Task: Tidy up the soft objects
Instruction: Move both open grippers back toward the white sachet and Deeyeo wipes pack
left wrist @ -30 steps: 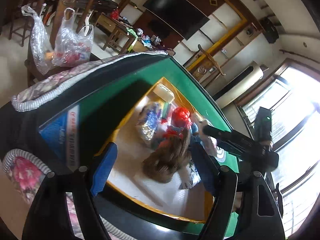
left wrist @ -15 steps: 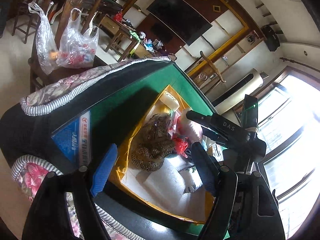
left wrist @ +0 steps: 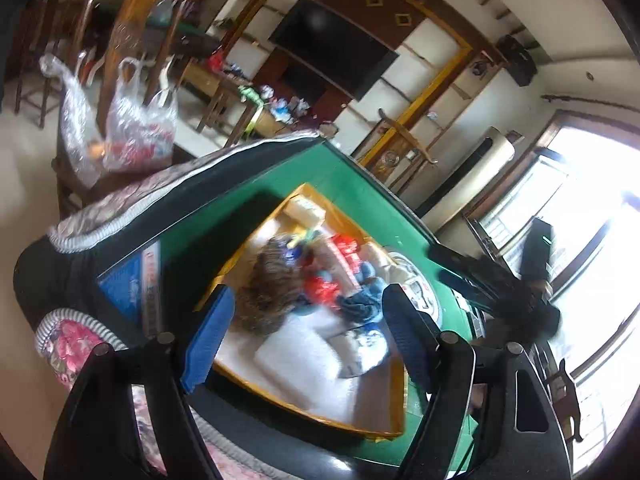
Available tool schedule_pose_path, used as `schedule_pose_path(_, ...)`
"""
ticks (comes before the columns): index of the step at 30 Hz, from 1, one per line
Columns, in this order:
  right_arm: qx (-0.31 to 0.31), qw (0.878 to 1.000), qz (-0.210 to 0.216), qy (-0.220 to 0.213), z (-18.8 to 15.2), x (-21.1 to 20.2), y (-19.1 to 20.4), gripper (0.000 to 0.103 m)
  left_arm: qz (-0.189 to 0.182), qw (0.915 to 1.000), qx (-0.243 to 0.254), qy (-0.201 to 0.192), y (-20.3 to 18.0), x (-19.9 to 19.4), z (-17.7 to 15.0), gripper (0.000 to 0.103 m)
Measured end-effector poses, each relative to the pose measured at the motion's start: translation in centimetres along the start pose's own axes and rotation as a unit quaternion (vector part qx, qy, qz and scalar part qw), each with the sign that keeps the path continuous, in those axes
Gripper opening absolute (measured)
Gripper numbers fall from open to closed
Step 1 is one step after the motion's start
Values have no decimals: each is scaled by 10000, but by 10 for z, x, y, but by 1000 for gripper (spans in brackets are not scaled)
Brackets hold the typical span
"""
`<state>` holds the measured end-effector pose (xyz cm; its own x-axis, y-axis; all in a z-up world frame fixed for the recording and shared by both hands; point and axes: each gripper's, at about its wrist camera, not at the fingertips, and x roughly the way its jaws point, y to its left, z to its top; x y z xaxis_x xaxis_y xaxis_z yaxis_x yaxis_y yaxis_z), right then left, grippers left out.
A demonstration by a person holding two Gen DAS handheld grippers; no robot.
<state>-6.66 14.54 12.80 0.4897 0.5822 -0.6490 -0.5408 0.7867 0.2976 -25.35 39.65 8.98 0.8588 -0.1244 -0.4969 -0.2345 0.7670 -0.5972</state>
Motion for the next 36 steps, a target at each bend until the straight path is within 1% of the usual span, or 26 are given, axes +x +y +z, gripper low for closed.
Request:
schedule_pose_path(1, -97, 9997, -114, -215, -4, -15, -1, 85, -41, 10000, 82, -30, -7, -1, -1, 76)
schedule_pose_path(2, -268, 9977, -339, -522, -10, -35, -1, 85, -65, 9998, 164, -55, -12, -2, -2, 76)
schedule_pose_path(3, -478, 9932, -648, -842, -17, -54, -1, 87, -69, 9996, 269, -96, -18, -5, -4, 76)
schedule_pose_path(5, -896, 9791, -1199, -1373, -33, -82, -2, 96, 37, 9981, 568, -244, -35, -14, -10, 76)
schedule_pose_path(6, -1083, 9725, -1413, -1501, -40, -90, -5, 102, 104, 9971, 687, -319, -42, -19, -12, 76)
schedule_pose_path(7, -1214, 9681, -1615, -1483, -46, -92, -10, 102, 228, 9950, 864, -444, -50, -26, -14, 76)
schedule_pose_path(8, -1295, 9649, -1837, -1358, -51, -90, -20, 102, 383, 9921, 1044, -589, -58, -35, -17, 76)
schedule_pose_path(9, -1306, 9632, -1965, -1286, -55, -88, -28, 102, 506, 9891, 1183, -713, -64, -42, -20, 76)
schedule_pose_path(11, -1155, 9625, -2125, -1228, -62, -86, -50, 102, 697, 9827, 1426, -957, -76, -58, -24, 76)
schedule_pose_path(13, -864, 9654, -2135, -1220, -63, -88, -72, 102, 825, 9786, 1533, -1094, -82, -68, -25, 78)
schedule_pose_path(17, -361, 9660, -2110, -1450, -61, -107, -107, 102, 915, 9794, 1500, -1000, -89, -66, -25, 78)
schedule_pose_path(21, -115, 9619, -2194, -1628, -69, -133, -135, 102, 840, 9769, 1735, -918, -111, -58, -30, 78)
schedule_pose_path(24, -8, 9588, -2313, -1649, -76, -146, -150, 102, 672, 9751, 1974, -752, -132, -43, -38, 78)
schedule_pose_path(26, 61, 9566, -2412, -1633, -80, -156, -160, 102, 544, 9746, 2101, -547, -145, -27, -45, 78)
schedule_pose_path(27, 76, 9548, -2464, -1664, -82, -161, -165, 102, 456, 9756, 2109, -409, -151, -18, -48, 78)
schedule_pose_path(29, 170, 9478, -2658, -1753, -88, -166, -177, 102, 175, 9781, 2075, -2, -161, 5, -56, 78)
schedule_pose_path(30, 261, 9462, -2691, -1779, -91, -168, -184, 102, 64, 9779, 2080, 196, -167, 16, -60, 78)
schedule_pose_path(32, 522, 9449, -2671, -1821, -101, -169, -201, 102, -92, 9744, 2178, 542, -179, 38, -73, 78)
schedule_pose_path(33, 645, 9452, -2677, -1754, -103, -167, -208, 102, -116, 9716, 2262, 682, -186, 48, -80, 78)
schedule_pose_path(34, 823, 9474, -2651, -1592, -103, -164, -218, 102, -150, 9678, 2364, 851, -193, 59, -88, 78)
schedule_pose_path(36, 1046, 9507, -2453, -1584, -103, -167, -230, 102, -245, 9611, 2501, 1147, -205, 76, -104, 78)
